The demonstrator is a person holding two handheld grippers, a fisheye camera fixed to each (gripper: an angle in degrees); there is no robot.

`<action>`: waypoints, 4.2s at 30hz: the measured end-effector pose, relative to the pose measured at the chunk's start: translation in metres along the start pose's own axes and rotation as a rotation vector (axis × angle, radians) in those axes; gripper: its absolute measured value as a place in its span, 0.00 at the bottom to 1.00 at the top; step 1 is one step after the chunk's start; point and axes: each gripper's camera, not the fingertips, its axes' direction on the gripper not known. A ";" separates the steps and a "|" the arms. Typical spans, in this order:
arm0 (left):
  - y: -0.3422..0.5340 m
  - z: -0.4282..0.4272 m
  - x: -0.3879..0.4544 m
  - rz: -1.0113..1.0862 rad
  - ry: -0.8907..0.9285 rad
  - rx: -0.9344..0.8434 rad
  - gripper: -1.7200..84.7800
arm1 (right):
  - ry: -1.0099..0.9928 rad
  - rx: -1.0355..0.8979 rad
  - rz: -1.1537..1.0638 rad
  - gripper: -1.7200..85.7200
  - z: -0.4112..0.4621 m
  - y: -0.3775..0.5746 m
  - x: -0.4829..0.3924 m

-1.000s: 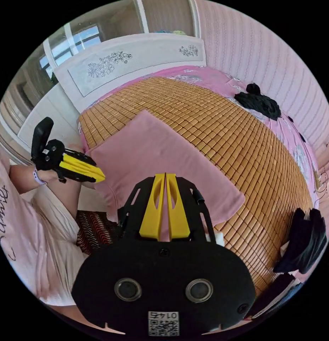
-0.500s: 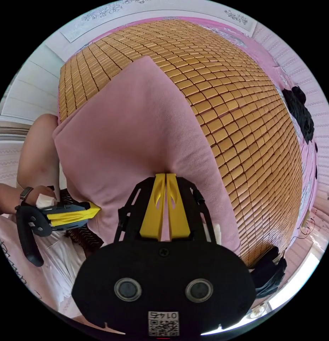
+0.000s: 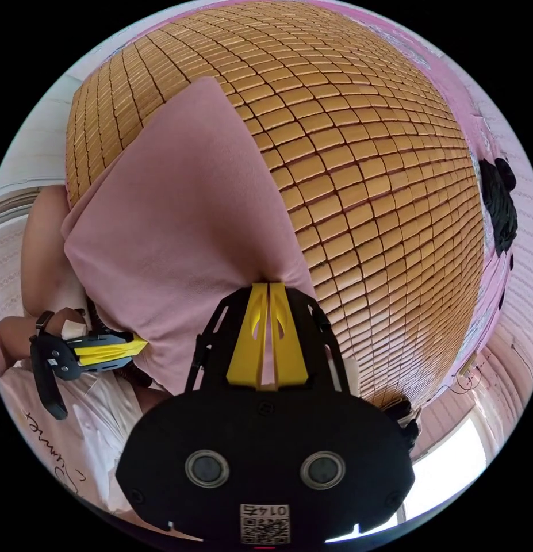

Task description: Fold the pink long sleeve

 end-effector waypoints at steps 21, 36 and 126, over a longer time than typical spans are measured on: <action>-0.011 0.024 -0.005 0.165 0.096 -0.251 0.01 | -0.154 0.000 0.202 0.01 -0.017 0.030 0.043; 0.057 -0.079 -0.045 -0.104 0.277 0.148 0.01 | -0.482 0.888 1.109 0.06 0.041 0.519 -0.013; -0.064 0.045 -0.175 -0.645 0.446 0.100 0.19 | -0.203 0.522 0.602 0.24 -0.215 0.524 -0.072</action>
